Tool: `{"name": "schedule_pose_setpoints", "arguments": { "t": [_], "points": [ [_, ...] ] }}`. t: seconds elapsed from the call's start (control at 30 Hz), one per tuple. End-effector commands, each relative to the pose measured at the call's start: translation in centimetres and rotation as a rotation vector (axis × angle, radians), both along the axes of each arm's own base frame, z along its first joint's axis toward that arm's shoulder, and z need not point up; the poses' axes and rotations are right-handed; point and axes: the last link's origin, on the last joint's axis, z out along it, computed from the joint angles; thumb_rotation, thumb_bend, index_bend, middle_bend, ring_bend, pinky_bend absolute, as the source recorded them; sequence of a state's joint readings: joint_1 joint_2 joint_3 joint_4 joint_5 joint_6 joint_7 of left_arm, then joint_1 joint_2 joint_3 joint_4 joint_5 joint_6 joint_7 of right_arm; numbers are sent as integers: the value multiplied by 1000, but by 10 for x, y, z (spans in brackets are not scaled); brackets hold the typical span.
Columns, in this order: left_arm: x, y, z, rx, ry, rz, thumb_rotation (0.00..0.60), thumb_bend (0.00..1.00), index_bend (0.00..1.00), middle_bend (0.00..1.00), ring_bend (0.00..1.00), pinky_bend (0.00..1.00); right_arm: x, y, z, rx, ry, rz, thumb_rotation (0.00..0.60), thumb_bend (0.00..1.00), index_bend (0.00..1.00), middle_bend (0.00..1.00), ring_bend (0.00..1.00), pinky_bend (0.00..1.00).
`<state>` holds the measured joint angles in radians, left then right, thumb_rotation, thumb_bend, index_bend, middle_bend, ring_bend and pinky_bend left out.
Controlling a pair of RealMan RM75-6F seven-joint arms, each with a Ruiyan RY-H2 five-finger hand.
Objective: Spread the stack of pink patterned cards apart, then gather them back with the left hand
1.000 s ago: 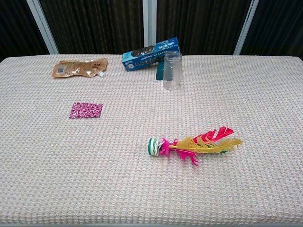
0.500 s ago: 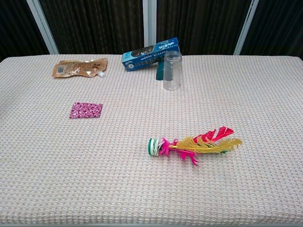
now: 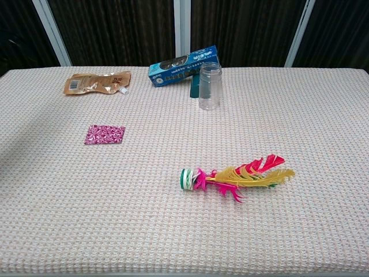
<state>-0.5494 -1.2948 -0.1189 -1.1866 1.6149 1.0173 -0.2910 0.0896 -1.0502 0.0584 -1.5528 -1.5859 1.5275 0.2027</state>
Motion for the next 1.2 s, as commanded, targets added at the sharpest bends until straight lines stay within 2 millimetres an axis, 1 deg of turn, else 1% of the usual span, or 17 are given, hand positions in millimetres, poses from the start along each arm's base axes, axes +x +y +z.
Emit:
{"name": "schedule_pose_setpoints", "arguments": {
  "t": [0.03, 0.17, 0.23, 0.43, 0.6, 0.8, 1.03, 1.2],
  "points": [
    [13, 15, -35, -112, 68, -16, 600, 609, 344, 904, 949, 979, 1, 0, 1, -1, 5, -1, 452, 195, 161, 104, 11, 0],
    [21, 19, -62, -186, 133, -20, 600, 614, 331, 907, 950, 979, 2, 0, 2, -3, 11, -3, 456, 194, 161, 105, 12, 0],
    [25, 21, -74, -214, 146, -16, 600, 614, 300, 907, 950, 979, 2, 0, 2, -2, 12, -6, 449, 195, 161, 104, 13, 0],
    [35, 27, -96, -265, 173, 6, 600, 614, 268, 906, 950, 979, 1, -1, 2, 1, 14, -18, 452, 195, 161, 104, 15, 0],
    [36, 33, -107, -287, 183, 49, 600, 614, 259, 906, 950, 979, 1, -1, 3, 1, 15, -17, 452, 195, 161, 105, 15, 0],
    [38, 32, -118, -318, 213, 66, 600, 614, 258, 906, 950, 979, -3, 0, 2, 4, 13, -32, 452, 194, 162, 104, 15, 0],
    [44, 34, -124, -342, 241, 73, 600, 614, 259, 906, 949, 979, -5, 0, 3, 3, 14, -35, 456, 193, 161, 104, 15, 0],
    [43, 36, -129, -355, 263, 97, 600, 614, 259, 906, 950, 979, -6, 0, 2, 5, 12, -40, 453, 194, 161, 104, 16, 0]
  ]
}}
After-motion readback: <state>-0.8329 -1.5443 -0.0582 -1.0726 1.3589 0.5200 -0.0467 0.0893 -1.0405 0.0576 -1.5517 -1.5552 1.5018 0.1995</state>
